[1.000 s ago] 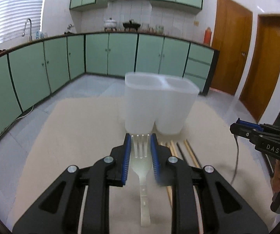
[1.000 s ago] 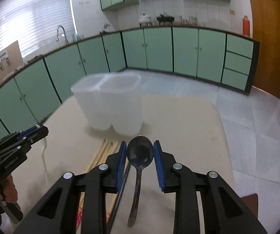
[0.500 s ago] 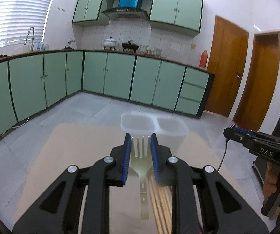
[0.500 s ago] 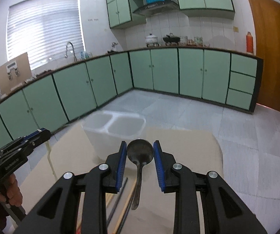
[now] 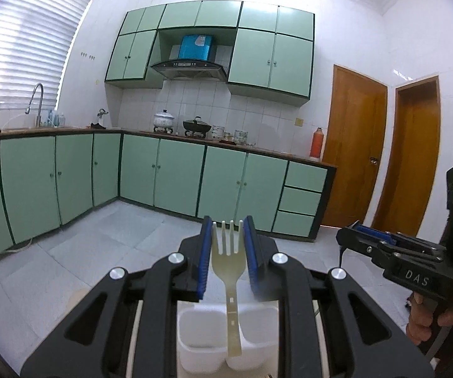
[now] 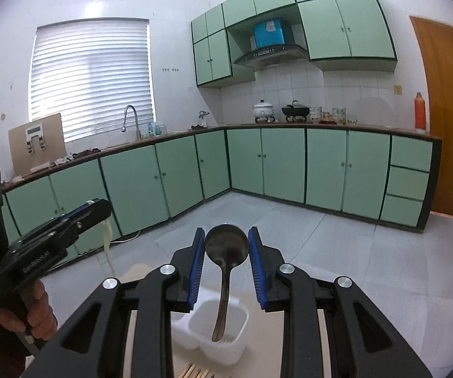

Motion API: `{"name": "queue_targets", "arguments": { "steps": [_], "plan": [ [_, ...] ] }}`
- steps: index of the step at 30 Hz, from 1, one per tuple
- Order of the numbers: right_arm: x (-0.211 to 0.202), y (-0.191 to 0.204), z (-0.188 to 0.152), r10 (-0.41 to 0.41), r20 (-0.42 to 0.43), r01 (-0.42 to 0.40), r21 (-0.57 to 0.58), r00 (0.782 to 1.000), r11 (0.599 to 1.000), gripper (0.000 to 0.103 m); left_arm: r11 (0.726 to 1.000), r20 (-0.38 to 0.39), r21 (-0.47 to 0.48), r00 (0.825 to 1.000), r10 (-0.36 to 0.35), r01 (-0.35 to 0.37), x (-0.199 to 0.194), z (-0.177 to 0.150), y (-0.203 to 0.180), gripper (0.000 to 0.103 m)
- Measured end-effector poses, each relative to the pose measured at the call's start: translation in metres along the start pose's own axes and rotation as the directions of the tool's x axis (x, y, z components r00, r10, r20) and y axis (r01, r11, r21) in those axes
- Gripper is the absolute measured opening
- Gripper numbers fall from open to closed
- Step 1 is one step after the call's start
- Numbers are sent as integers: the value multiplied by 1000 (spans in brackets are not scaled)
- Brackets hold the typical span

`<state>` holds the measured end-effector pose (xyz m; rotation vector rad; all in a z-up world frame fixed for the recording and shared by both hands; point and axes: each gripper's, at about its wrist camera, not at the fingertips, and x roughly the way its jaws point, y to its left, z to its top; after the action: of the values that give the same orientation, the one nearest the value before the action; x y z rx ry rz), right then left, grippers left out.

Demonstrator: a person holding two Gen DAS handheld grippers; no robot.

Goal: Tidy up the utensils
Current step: 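Lift the fork into the white holder with the left tool while the right tool drops the spoon in, then grasp a plain wooden chopstick with the left tool while the right tool grasps a black chopstick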

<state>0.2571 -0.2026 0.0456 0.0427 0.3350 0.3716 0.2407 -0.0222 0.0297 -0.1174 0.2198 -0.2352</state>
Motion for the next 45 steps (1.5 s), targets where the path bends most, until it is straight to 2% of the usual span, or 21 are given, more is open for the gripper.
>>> {"name": "queue_targets", "arguments": {
  "steps": [5,10,15,20,24,28,29,31,33,38,42,45],
  "plan": [
    [37,0,-9,-18,-9,18,-15,1000,1000,28,999,-33,28,998,45,-44,40,-13,0,19],
    [70,-3,-41,-17,-84,18,14,996,1000,28,997,-110,20,991,78,-76,69,-45,11,19],
    [85,-4,-70,14,-162,-10,26,987,1000,28,997,-181,21,980,81,-79,78,-70,24,20],
    [80,-5,-89,16,-192,-7,43,981,999,31,996,-191,33,978,86,-82,67,-80,29,34],
    [61,-8,-94,-7,-174,18,64,985,998,43,995,-190,29,977,99,-96,50,-82,31,42],
    [35,-13,-103,-48,-162,63,88,986,994,57,994,-193,22,975,106,-104,21,-86,29,55],
    [27,-14,-107,-54,-158,70,102,986,992,60,994,-198,18,975,105,-104,12,-90,29,60],
    [11,-13,-116,-70,-152,90,129,986,988,73,994,-215,11,971,105,-106,-4,-98,26,65],
    [-8,-12,-131,-89,-154,111,146,984,983,76,995,-242,6,965,98,-100,-20,-110,22,69],
    [-44,-5,-169,-151,-204,182,147,967,972,77,995,-315,2,944,96,-101,-54,-141,15,70],
    [-77,6,-203,-210,-240,242,110,948,964,76,993,-384,31,916,119,-116,-84,-174,9,70],
    [-97,12,-225,-216,-276,261,138,937,955,72,991,-413,54,901,136,-124,-100,-193,6,70]
  ]
}}
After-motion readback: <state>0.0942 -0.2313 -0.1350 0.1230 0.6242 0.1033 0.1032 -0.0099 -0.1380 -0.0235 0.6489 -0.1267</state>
